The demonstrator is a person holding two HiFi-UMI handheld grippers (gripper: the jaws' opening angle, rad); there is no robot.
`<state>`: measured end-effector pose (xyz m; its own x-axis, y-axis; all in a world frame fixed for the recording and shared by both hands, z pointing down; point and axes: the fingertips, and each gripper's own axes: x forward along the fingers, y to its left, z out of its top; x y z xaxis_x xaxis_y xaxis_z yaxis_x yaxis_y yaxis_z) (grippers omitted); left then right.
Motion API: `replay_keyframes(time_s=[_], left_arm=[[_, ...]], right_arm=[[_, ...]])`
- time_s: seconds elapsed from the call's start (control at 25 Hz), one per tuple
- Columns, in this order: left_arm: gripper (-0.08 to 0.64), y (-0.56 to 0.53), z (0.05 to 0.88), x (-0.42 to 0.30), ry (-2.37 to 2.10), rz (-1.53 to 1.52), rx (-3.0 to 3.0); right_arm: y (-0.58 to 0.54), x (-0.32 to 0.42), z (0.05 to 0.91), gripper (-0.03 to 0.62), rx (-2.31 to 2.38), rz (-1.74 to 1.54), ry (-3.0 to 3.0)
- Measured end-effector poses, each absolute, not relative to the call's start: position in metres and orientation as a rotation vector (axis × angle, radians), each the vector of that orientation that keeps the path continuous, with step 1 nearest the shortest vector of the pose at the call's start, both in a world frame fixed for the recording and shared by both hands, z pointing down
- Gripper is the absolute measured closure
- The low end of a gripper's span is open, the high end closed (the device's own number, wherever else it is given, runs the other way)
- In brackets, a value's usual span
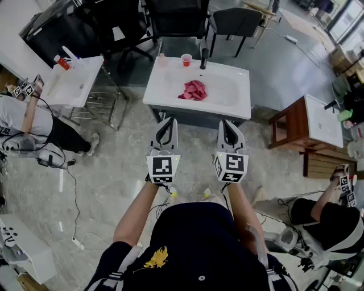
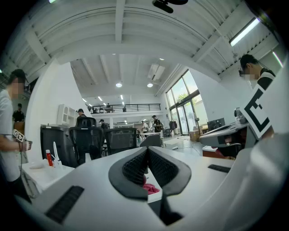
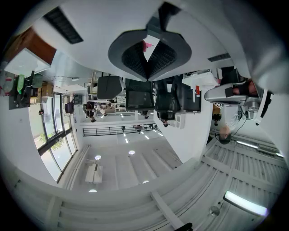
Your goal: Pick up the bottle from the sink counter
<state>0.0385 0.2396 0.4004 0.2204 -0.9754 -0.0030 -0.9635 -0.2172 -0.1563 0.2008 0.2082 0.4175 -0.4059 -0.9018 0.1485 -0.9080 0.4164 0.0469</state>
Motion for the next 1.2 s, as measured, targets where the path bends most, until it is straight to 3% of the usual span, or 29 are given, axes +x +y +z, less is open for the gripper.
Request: replay_keyframes(time_s=[0.4, 0.8, 1.2], left_arm=[[0.541, 0.241, 0.376, 0.020, 1.864, -0.010, -2.355], [0.541, 0.252, 0.367, -0.025, 1.850, -0.026, -2.316], [0.541, 0.246, 0.367, -0.026, 1.755, -0.027, -2.381]], right_arm=[[0.225, 0.179, 0.398, 0.566, 1.648, 0.058, -2.545], [0.244, 0.137, 0.398, 0.566, 1.663, 0.073, -2.571], [0.254, 0.125, 0.389, 0.566, 1.710, 0.001, -2.517]])
